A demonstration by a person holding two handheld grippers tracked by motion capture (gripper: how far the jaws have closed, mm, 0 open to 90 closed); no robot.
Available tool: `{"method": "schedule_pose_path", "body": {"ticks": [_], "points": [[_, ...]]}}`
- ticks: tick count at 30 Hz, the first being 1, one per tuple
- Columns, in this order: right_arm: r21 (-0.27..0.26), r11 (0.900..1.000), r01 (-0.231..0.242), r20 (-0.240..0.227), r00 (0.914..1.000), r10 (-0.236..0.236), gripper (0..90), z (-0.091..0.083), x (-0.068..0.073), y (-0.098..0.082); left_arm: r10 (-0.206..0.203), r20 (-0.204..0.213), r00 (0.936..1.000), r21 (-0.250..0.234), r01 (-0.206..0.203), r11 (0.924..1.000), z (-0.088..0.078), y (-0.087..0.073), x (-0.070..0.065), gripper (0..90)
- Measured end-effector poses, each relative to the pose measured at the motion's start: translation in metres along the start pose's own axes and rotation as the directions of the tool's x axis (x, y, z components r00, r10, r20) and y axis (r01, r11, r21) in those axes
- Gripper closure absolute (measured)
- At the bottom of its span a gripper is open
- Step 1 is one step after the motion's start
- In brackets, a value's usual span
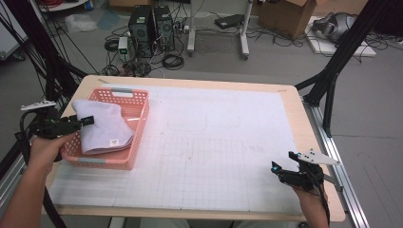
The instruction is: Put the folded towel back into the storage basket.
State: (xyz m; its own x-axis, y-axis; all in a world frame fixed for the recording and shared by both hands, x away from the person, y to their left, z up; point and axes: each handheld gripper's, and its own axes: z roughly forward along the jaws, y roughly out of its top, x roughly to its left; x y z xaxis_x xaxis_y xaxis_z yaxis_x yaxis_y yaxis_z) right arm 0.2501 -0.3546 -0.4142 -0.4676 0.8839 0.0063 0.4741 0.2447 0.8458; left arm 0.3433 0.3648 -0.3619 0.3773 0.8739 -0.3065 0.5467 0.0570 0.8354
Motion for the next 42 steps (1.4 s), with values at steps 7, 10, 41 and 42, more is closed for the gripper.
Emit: {"method": "schedule_pose_path", "body": {"ticks": [7, 10, 41, 42], "points": [[-0.006, 1.0, 0.001, 0.003, 1.0, -0.001, 20.6, -0.001, 0.0, 0.0, 0.014, -0.074, 0.9972, -0.087, -0.02, 0.996, -0.015, 0.003, 0.002, 37.0], [-0.006, 1.0, 0.001, 0.003, 1.0, -0.001, 20.6, -0.001, 0.0, 0.0, 0.019, -0.1, 0.9948, -0.136, -0.032, 0.9902, -0.023, 0.004, 0.002, 36.7], [-0.004, 1.0, 0.012, 0.0, 0.9999, -0.012, 20.6, 0.002, 0.002, 0.001, 0.183, -0.156, 0.9707, 0.179, -0.154, 0.9716, 0.048, 0.001, -0.021, 40.1], [-0.004, 1.0, 0.01, -0.001, 1.0, -0.01, 20.6, 0.002, 0.002, 0.001, 0.18, -0.151, 0.9722, 0.191, -0.15, 0.9702, 0.049, 0.001, -0.021, 42.2]]}}
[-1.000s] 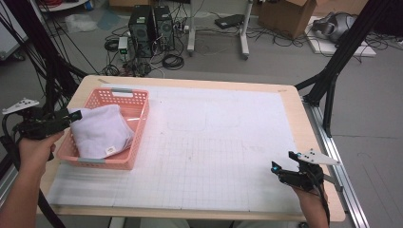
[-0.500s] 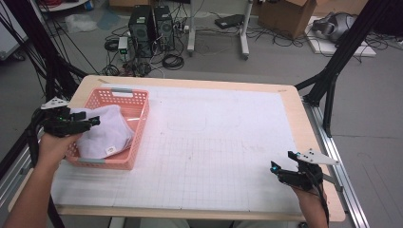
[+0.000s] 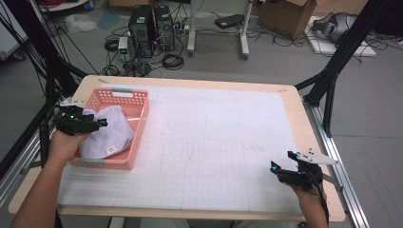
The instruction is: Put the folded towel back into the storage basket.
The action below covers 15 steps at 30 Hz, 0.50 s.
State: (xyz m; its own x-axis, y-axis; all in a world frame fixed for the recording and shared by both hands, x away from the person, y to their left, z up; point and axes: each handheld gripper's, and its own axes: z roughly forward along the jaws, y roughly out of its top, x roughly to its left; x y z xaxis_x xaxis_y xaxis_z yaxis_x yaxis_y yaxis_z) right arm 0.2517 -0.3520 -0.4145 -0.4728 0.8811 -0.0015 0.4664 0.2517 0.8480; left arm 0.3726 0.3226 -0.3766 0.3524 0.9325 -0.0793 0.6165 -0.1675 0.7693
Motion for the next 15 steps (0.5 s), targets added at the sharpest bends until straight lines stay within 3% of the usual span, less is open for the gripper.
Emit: {"method": "schedule_pose_path", "body": {"ticks": [6, 8, 10, 15], "points": [[0.0, 1.0, 0.008, -0.007, 0.9999, -0.008, 20.7, 0.002, 0.003, 0.001, -0.003, 0.01, 0.9999, 0.11, 0.002, 0.994, 0.019, 0.001, -0.001, 40.3], [0.0, 1.0, 0.009, -0.006, 0.9999, -0.009, 20.7, 0.001, 0.003, 0.001, 0.007, 0.018, 0.9998, 0.154, -0.01, 0.988, 0.028, 0.0, -0.002, 40.8], [-0.002, 1.0, 0.01, -0.005, 0.9999, -0.01, 20.7, 0.001, 0.002, 0.001, 0.028, 0.015, 0.9995, 0.214, -0.03, 0.9763, 0.039, -0.004, -0.005, 40.1], [-0.002, 1.0, 0.004, -0.002, 1.0, -0.004, 20.7, 0.0, 0.001, 0.0, 0.031, -0.004, 0.9995, 0.216, -0.03, 0.976, 0.046, -0.004, -0.007, 38.5]]}}
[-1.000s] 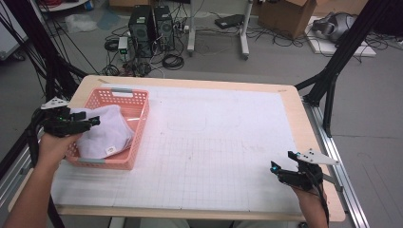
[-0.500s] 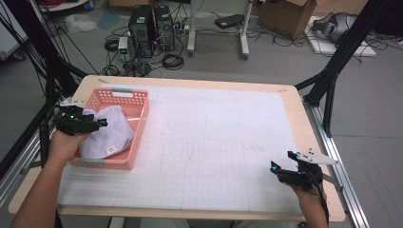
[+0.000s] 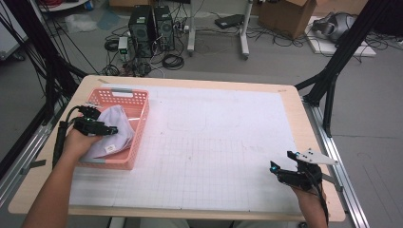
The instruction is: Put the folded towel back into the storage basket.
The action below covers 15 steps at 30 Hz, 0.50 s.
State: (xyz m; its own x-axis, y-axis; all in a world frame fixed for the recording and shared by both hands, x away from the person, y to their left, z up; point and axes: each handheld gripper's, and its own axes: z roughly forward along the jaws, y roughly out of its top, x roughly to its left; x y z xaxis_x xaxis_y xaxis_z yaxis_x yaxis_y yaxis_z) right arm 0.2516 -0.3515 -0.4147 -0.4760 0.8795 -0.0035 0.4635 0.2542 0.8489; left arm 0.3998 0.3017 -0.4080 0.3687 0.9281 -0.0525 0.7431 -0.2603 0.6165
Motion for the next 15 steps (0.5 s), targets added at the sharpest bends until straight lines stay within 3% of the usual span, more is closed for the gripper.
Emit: {"method": "schedule_pose_path", "body": {"ticks": [7, 11, 15], "points": [[0.007, 1.0, 0.006, -0.006, 1.0, -0.006, 20.7, 0.003, 0.003, 0.001, -0.004, 0.03, 0.9995, -0.012, 0.004, 0.9999, 0.004, 0.0, 0.001, 40.8], [0.005, 1.0, 0.008, -0.004, 1.0, -0.008, 20.7, 0.002, 0.002, 0.0, 0.031, 0.064, 0.9975, -0.041, -0.028, 0.9988, 0.008, 0.001, -0.001, 42.3], [0.007, 1.0, 0.006, -0.004, 1.0, -0.006, 20.7, 0.002, 0.001, 0.0, 0.08, 0.106, 0.9911, -0.079, -0.072, 0.9943, 0.011, 0.001, -0.005, 46.0]]}}
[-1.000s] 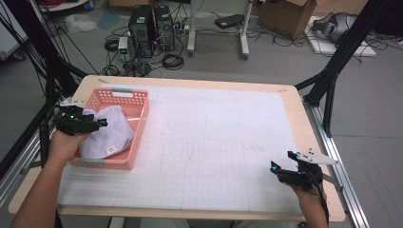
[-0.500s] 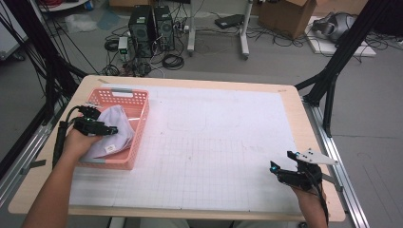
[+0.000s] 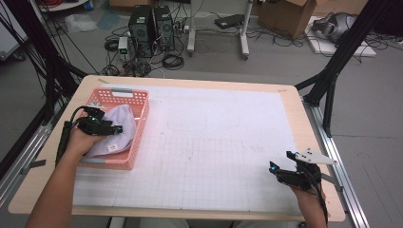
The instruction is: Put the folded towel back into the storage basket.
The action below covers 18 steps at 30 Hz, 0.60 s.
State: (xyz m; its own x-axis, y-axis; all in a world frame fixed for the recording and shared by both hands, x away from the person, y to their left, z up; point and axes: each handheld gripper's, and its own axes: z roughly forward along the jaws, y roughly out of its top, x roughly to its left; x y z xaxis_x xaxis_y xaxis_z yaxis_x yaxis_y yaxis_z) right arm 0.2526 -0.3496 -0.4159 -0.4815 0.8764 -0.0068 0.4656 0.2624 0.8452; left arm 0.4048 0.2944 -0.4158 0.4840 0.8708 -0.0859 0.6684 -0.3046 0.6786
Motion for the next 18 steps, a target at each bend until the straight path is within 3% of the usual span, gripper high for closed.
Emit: {"method": "schedule_pose_path", "body": {"ticks": [3, 7, 9, 11, 13, 15, 18], "points": [[0.003, 1.0, 0.002, -0.002, 1.0, -0.002, 20.7, 0.001, 0.001, 0.0, 0.072, 0.026, 0.997, -0.016, -0.072, 0.9973, 0.003, 0.001, -0.004, 48.5], [0.009, 1.0, 0.001, -0.003, 1.0, -0.001, 20.6, 0.003, 0.002, 0.0, 0.139, 0.042, 0.9894, -0.038, -0.138, 0.9897, 0.007, 0.004, -0.008, 49.1], [0.011, 1.0, 0.003, -0.005, 1.0, -0.003, 20.7, 0.003, 0.002, 0.0, 0.146, 0.029, 0.9888, -0.045, -0.145, 0.9884, 0.007, 0.005, -0.009, 48.8], [0.01, 1.0, -0.002, -0.003, 1.0, 0.002, 20.7, 0.003, 0.001, 0.0, 0.094, -0.018, 0.9954, -0.083, -0.095, 0.992, 0.001, 0.007, -0.007, 45.5], [0.008, 1.0, -0.005, 0.0, 1.0, 0.005, 20.6, 0.002, 0.0, 0.0, -0.007, -0.05, 0.9987, -0.146, 0.0, 0.9893, -0.009, 0.01, -0.004, 37.9], [0.009, 1.0, -0.002, 0.0, 1.0, 0.002, 20.6, 0.002, 0.0, -0.001, -0.057, -0.106, 0.9927, -0.179, 0.037, 0.9831, -0.022, 0.011, -0.001, 40.9], [0.009, 1.0, -0.003, -0.001, 1.0, 0.003, 20.6, 0.002, 0.0, -0.001, -0.124, -0.178, 0.9761, -0.159, 0.096, 0.9826, -0.037, 0.009, 0.005, 43.5]]}}
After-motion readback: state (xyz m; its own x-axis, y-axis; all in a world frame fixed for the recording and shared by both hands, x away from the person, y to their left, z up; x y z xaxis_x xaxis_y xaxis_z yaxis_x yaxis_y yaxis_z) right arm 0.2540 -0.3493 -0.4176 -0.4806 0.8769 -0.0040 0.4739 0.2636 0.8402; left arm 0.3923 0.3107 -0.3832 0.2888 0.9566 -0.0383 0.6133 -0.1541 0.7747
